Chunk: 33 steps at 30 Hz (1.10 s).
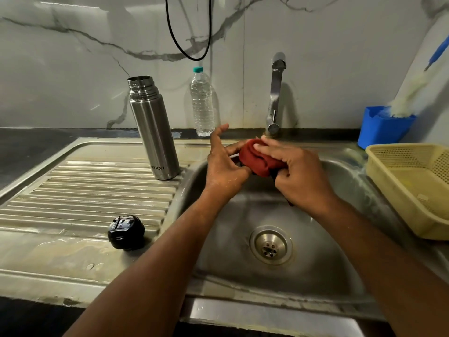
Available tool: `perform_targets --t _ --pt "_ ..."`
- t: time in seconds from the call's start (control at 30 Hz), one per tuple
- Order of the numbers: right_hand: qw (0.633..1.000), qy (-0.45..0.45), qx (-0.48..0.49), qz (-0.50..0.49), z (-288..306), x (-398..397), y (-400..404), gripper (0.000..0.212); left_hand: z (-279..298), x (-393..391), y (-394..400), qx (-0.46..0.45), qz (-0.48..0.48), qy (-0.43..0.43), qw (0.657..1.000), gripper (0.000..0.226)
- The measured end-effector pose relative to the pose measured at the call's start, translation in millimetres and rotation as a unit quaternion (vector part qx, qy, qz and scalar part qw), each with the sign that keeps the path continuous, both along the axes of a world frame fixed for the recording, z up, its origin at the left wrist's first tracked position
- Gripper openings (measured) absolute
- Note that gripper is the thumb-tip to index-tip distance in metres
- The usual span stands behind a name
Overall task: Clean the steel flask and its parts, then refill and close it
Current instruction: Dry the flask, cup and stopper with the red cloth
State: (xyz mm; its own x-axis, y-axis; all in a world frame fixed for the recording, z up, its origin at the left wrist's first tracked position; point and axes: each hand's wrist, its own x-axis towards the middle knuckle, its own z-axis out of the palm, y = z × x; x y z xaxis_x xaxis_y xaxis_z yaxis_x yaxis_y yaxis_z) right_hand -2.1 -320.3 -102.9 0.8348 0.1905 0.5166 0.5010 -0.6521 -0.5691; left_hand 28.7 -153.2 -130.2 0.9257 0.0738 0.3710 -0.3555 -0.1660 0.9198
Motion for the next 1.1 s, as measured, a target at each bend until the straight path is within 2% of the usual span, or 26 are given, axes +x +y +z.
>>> perform_targets --t 0.13,0.2,0.27,0.43,0.6,0.67,0.8,0.87,0.97,1.1 --pt "0.997 0.029 0.020 -0.062 0 1 -3 0.071 1 -2 2 -0.008 -0.021 0.006 1.000 0.112" --pt "0.987 0.103 0.050 -0.109 -2 2 -10 0.051 3 -3 0 -0.017 -0.035 0.008 0.999 0.107" --pt "0.968 0.180 0.122 -0.128 -8 7 -14 0.033 4 -2 2 -0.020 -0.032 0.007 0.999 0.101" --pt "0.927 0.248 0.269 -0.083 -12 11 -6 0.043 10 -9 11 0.051 0.027 0.006 0.998 0.090" --pt "0.901 0.290 0.313 -0.078 -16 13 -8 0.034 38 -28 34 0.138 0.120 0.047 0.982 0.067" --pt "0.896 0.294 0.321 -0.083 -19 15 -8 0.029 49 -34 48 0.180 0.161 0.076 0.967 0.061" --pt "0.900 0.292 0.312 -0.083 -19 14 -5 0.028 60 -46 81 0.270 0.229 0.120 0.927 0.032" --pt "0.908 0.290 0.296 -0.067 -18 10 -3 0.034 61 -53 101 0.288 0.252 0.149 0.912 0.031" --pt "0.914 0.280 0.288 -0.048 -17 5 -1 0.043 65 -59 127 0.326 0.277 0.186 0.884 0.042" --pt "0.913 0.287 0.287 -0.040 -19 5 1 0.041 69 -60 145 0.356 0.299 0.232 0.854 0.042"
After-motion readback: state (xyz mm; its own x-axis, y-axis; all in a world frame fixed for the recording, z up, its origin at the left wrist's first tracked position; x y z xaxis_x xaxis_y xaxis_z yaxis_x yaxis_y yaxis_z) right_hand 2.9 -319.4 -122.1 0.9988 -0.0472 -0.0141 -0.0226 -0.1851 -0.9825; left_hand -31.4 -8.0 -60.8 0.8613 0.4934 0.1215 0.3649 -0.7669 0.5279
